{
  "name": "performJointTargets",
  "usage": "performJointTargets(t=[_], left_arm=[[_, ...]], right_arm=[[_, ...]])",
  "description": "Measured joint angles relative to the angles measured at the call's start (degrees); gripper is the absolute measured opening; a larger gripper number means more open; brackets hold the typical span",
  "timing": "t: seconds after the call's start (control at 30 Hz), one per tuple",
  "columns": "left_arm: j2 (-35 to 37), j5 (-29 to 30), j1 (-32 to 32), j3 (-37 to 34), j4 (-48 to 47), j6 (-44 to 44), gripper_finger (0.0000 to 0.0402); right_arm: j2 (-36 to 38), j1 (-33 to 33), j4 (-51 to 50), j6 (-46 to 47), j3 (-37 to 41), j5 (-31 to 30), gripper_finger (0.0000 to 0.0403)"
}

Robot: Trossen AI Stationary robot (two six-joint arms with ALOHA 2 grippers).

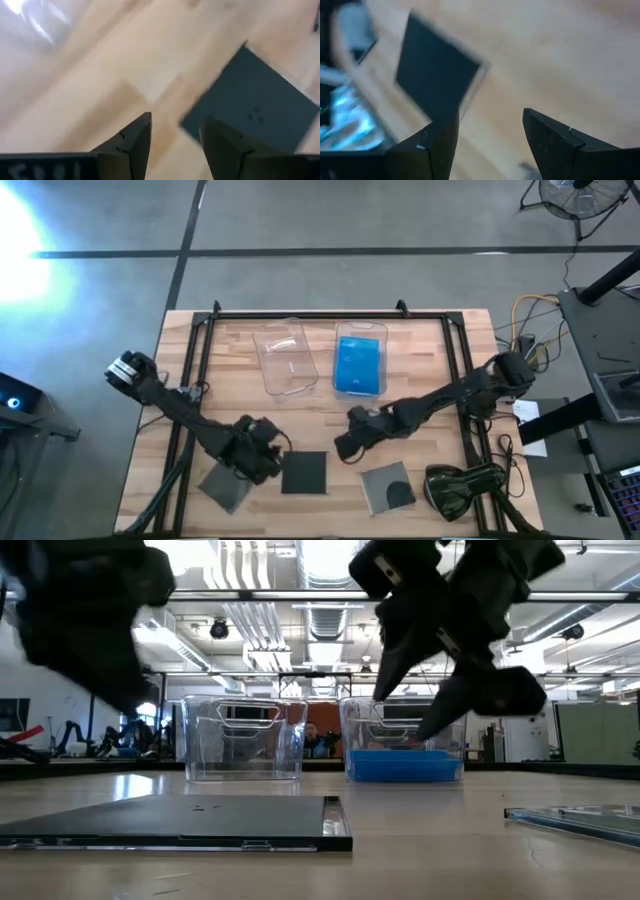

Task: Pick & place jewel cases by type
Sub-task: Put the middle black CD case into the left transparent bin

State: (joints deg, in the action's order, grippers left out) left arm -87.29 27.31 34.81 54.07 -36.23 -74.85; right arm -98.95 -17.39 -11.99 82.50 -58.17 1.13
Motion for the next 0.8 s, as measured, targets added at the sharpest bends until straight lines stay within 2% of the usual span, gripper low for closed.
performJointTargets(t=[0.07,0.13,0.27,0.5,0.8], left_arm=[[0.2,-5.3,0.3,-2.4,3.7,-1.3,0.0147],[-0.6,-9.0,0.8,-4.7,10.9,-1.4,0.0147],[-3.4,-13.2,0.9,-6.2,21.0,-1.3,0.0147],[-10.2,-19.4,0.9,-5.3,22.9,1.8,0.0147],[-12.5,-20.7,0.9,-5.0,27.3,3.4,0.0147]], right_arm=[[-2.6,-0.4,5.5,1.2,1.0,2.3,0.0215],[-4.9,-0.7,6.1,2.5,1.0,3.4,0.0215],[-8.7,-1.1,6.2,2.6,-1.4,3.8,0.0215],[-14.5,-1.2,6.0,-0.5,-7.6,5.5,0.0215],[-21.1,-1.2,6.3,-2.0,-13.9,12.4,0.0214]])
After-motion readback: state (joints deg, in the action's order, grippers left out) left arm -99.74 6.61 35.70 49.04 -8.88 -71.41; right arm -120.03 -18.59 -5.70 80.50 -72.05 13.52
